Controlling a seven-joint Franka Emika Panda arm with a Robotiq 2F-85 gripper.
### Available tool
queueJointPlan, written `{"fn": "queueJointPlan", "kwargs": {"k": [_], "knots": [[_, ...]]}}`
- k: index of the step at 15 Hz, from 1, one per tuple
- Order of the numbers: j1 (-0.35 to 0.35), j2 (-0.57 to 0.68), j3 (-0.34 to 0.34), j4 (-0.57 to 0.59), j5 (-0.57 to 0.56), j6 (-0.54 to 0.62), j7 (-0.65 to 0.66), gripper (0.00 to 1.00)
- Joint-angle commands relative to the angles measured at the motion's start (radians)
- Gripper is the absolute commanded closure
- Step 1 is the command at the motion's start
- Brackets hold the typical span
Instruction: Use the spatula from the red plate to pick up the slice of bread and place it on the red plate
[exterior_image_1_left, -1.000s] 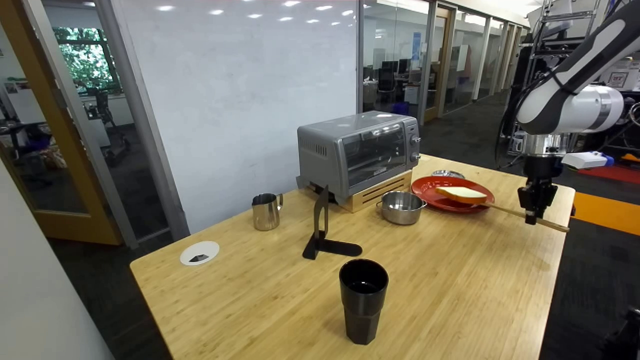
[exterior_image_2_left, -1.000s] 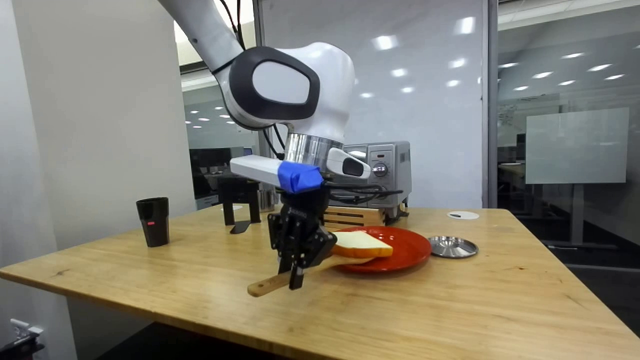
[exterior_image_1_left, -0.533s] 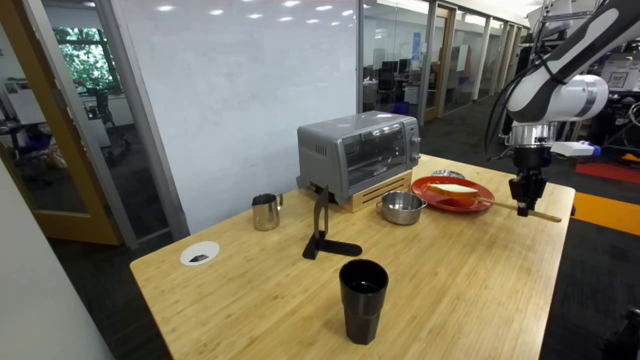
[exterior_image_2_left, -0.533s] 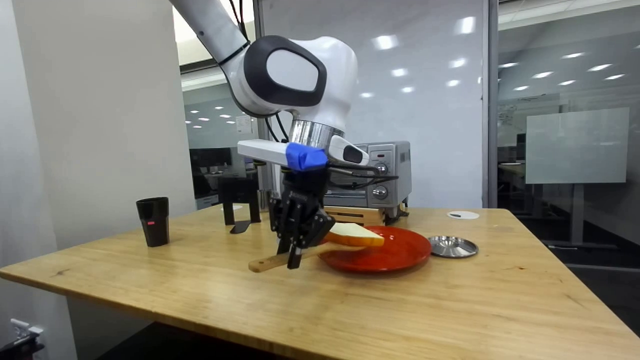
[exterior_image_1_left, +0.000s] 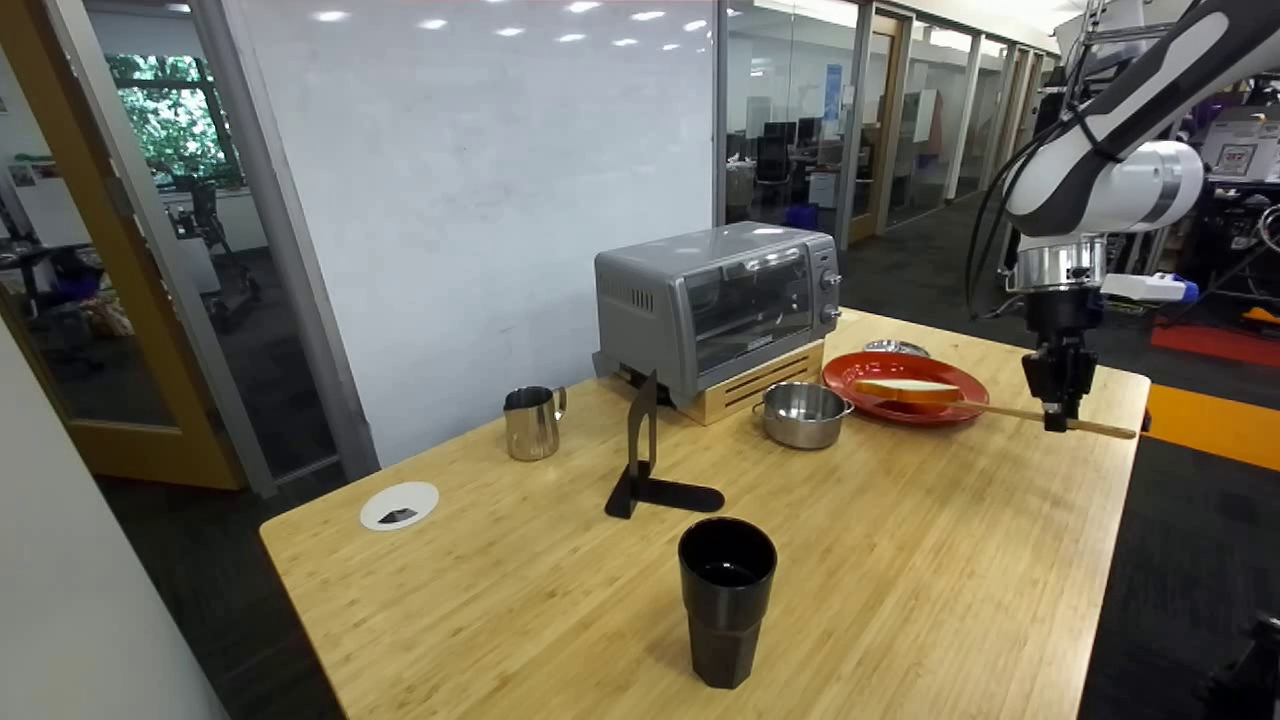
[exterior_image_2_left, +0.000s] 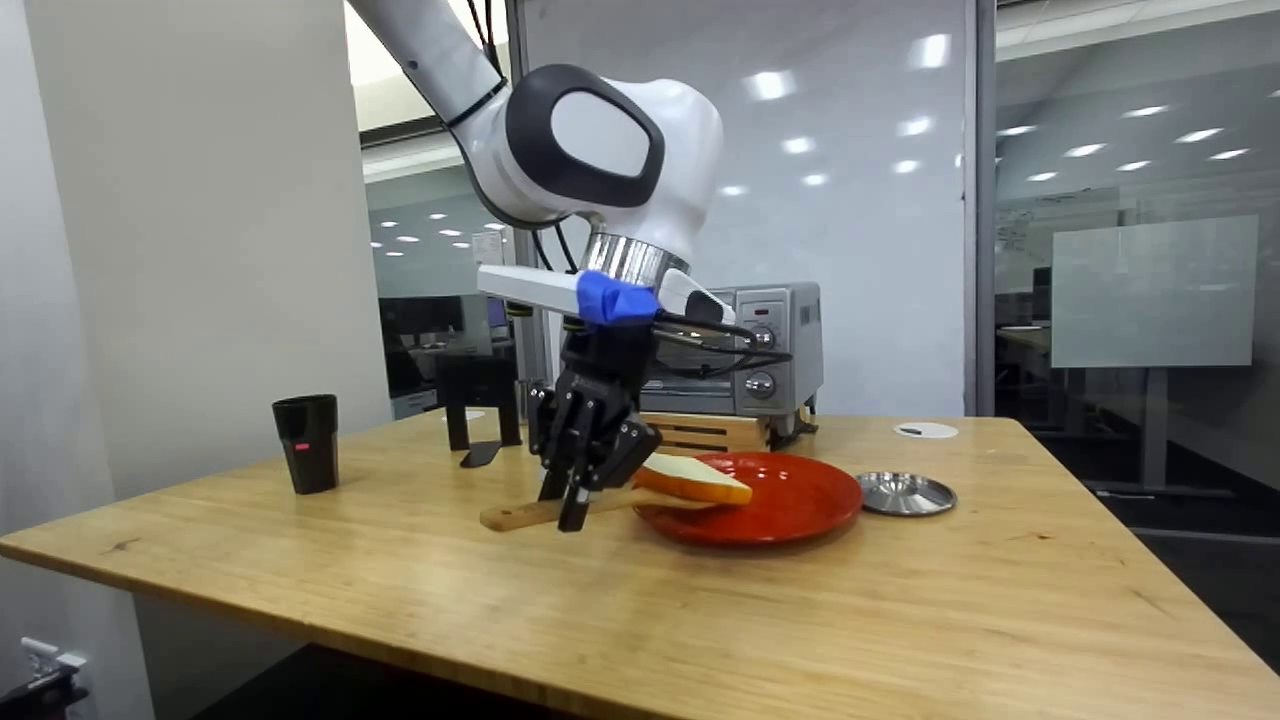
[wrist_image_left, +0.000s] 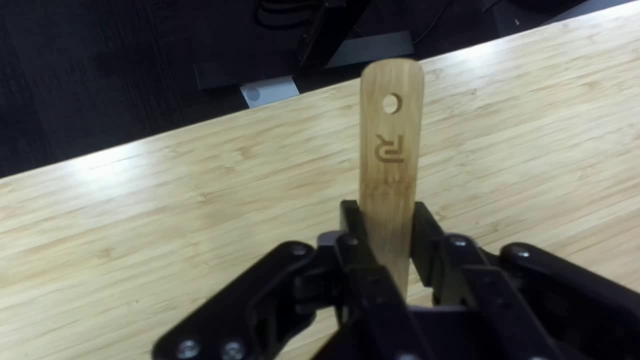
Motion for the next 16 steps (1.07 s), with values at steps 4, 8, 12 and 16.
{"fn": "queueJointPlan", "kwargs": {"k": [4,8,12,16], "knots": [[-0.027,0.027,-0.009,0.055,-0.038,-0.067,0.013,0.93],[-0.021,0.049,-0.009,0.089,-0.094,-0.102,0.02,0.93],[-0.02,0.085,-0.005,0.146,-0.146,-0.159,0.016,0.93],[-0.017,0.105,-0.001,0.209,-0.197,-0.2,0.018,0.93]]}}
